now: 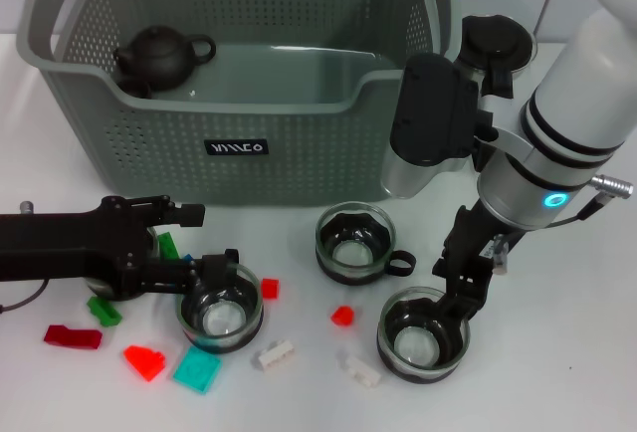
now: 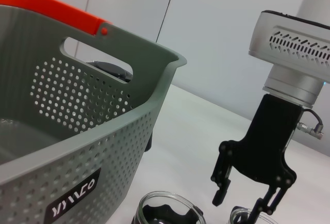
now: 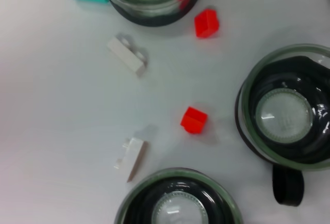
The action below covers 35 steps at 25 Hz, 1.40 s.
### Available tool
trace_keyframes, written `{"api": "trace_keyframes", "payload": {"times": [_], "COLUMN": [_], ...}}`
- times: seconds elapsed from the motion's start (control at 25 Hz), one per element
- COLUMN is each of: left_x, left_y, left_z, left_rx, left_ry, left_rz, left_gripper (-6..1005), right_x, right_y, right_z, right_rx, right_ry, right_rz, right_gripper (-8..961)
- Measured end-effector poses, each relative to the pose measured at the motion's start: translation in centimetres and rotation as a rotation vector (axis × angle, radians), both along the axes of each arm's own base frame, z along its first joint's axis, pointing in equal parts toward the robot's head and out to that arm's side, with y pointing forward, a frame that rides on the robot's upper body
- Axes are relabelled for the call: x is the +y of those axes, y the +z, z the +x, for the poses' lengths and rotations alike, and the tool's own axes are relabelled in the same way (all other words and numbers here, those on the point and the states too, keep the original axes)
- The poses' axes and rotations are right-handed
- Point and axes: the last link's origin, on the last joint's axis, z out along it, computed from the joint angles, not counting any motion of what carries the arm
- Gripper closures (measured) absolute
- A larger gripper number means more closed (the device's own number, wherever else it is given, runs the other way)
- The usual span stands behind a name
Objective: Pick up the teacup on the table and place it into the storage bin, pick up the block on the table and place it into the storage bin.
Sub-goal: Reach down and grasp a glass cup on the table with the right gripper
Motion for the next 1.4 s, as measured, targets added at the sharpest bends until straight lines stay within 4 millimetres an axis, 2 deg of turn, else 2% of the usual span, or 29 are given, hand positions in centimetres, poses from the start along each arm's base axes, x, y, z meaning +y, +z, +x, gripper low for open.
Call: {"api": "trace_keyframes", "payload": {"times": [0.84,1.4], "left_x": [0.0,0.1], "left_y": [0.0,0.0], "left_z": [-0.1,-0.1], "left_rx": [0.003,0.005], "left_ry": [0.006,0.005], "left_rz": [0.004,0.007], "left_gripper": [139,139], "right_x": [0.5,0.7], "right_y": [0.0,-0.2], "right_z": [1.6,1.1], "right_rx": [-0.075,-0.054], "right_ry": [-0.038,-0.010], "right_rz": [0.065,0.067], "right_gripper": [405,405]}}
